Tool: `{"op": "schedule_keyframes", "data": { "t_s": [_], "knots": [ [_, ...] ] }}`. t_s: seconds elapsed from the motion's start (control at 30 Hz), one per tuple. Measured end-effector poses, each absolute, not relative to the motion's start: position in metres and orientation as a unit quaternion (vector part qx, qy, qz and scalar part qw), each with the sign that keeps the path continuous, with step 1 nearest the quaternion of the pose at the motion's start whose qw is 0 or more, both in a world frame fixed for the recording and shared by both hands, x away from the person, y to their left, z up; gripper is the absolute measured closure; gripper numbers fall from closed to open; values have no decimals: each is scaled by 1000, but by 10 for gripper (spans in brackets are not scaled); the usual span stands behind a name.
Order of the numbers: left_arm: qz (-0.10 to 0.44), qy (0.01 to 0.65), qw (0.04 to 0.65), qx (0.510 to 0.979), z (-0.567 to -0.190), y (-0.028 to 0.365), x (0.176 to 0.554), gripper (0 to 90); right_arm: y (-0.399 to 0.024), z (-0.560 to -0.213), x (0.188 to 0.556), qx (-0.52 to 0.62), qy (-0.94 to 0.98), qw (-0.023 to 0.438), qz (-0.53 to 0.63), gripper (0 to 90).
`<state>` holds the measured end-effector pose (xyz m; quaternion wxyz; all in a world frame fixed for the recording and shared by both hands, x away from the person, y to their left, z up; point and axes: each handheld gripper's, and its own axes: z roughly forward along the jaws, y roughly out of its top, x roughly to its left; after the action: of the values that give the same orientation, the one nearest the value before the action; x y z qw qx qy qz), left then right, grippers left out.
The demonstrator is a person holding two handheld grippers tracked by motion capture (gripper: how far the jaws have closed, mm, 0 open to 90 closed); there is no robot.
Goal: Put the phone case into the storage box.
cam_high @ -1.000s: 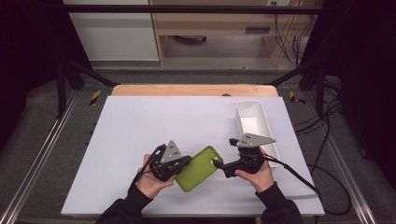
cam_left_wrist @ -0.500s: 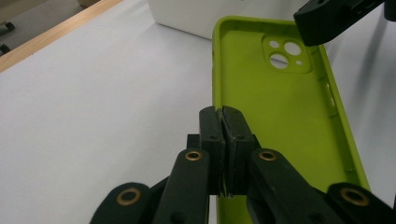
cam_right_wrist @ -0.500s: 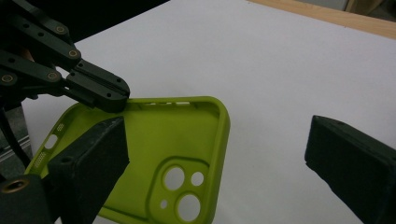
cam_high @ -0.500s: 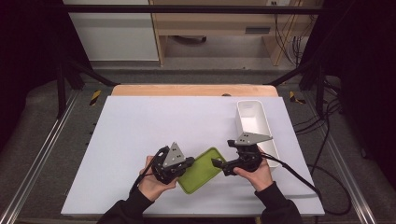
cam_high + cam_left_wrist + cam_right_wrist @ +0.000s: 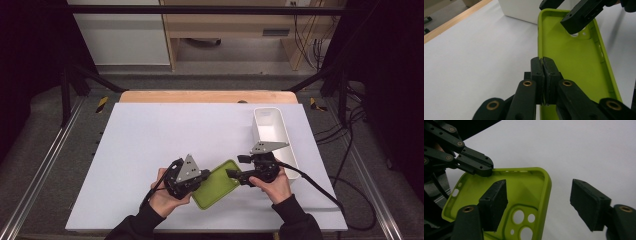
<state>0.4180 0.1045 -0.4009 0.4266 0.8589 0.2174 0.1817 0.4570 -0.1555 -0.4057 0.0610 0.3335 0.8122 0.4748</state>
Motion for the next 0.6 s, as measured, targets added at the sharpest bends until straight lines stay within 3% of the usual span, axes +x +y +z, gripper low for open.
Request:
{"op": "schedule_keyframes", "data": {
  "t_s": [0.6],
  "knots": [
    [184,204,429,860,-400,103,416,878,-158,-406,463,334,818,-10,469,548]
  ]
}}
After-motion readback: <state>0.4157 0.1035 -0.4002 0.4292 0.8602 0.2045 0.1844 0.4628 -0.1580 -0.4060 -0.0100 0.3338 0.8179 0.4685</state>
